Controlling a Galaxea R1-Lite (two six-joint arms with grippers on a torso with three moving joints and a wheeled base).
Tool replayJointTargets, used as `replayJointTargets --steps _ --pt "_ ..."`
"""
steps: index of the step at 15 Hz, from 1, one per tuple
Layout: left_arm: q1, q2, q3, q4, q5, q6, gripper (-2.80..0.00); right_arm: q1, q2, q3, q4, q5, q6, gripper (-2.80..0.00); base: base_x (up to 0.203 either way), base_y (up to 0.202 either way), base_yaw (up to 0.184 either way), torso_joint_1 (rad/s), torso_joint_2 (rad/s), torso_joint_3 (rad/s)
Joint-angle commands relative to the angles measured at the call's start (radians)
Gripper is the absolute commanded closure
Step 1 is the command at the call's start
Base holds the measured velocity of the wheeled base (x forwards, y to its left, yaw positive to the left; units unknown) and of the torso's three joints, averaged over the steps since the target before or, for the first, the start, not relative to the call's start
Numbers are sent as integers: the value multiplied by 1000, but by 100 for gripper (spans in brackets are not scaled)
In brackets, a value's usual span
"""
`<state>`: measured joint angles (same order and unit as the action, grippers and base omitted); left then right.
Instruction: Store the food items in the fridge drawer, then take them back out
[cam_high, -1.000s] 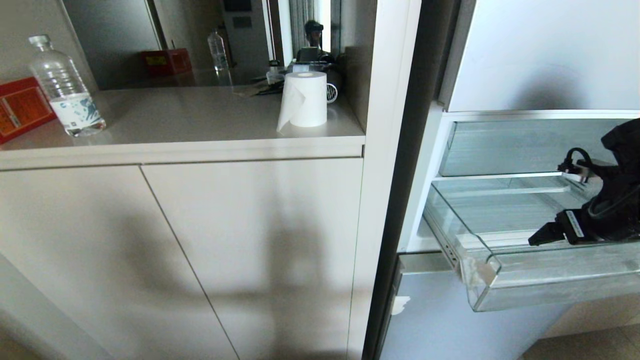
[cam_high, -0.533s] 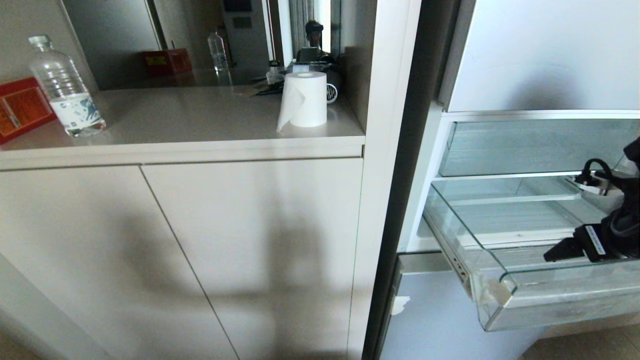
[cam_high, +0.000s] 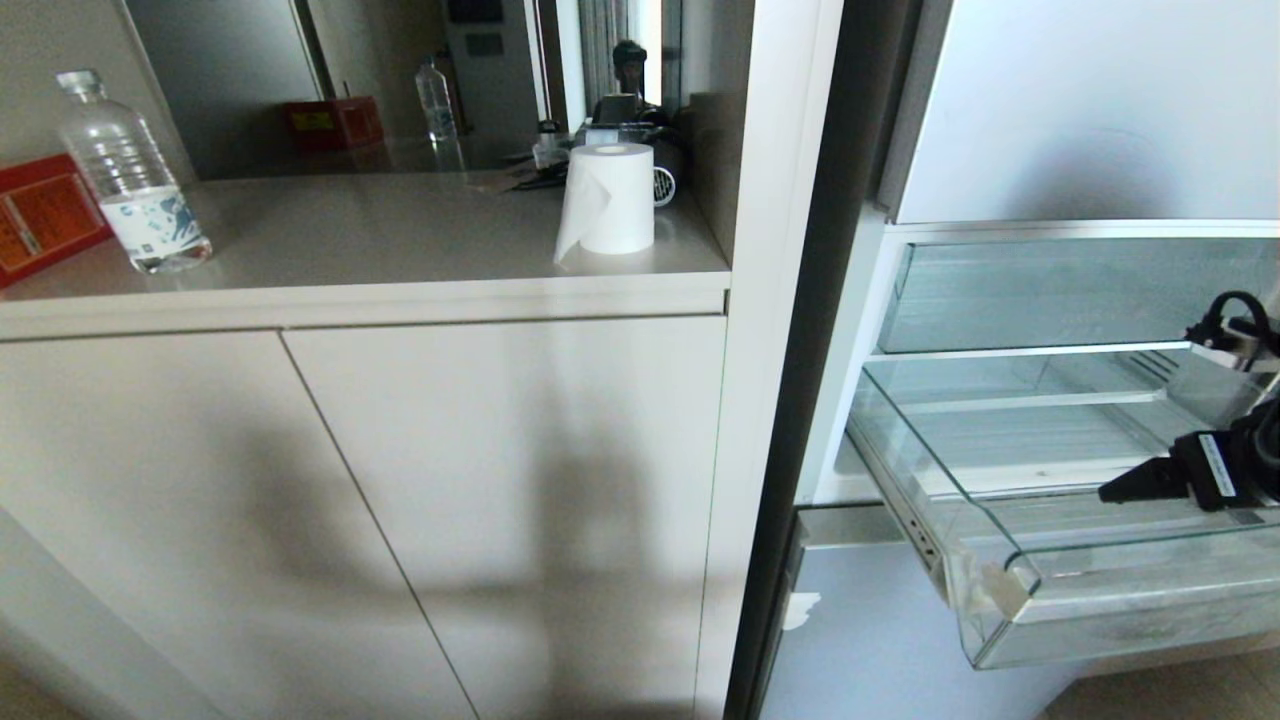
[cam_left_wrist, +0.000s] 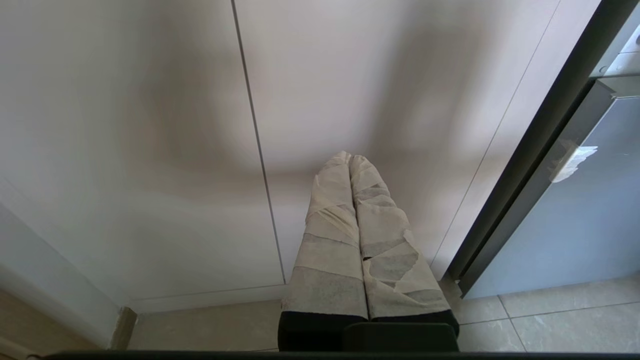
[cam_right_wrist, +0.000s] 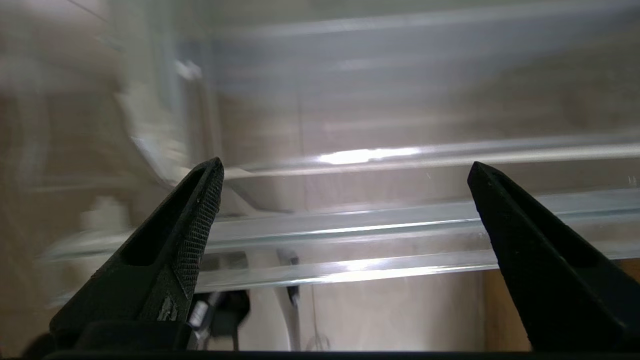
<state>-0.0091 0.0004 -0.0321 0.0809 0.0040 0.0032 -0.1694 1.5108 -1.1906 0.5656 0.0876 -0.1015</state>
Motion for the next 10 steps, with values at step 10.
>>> replayJointTargets --steps 10 --pt "0 0 0 0 1 0 0 -1 -746 229 -53 23 -88 -280 0 0 0 0 0 0"
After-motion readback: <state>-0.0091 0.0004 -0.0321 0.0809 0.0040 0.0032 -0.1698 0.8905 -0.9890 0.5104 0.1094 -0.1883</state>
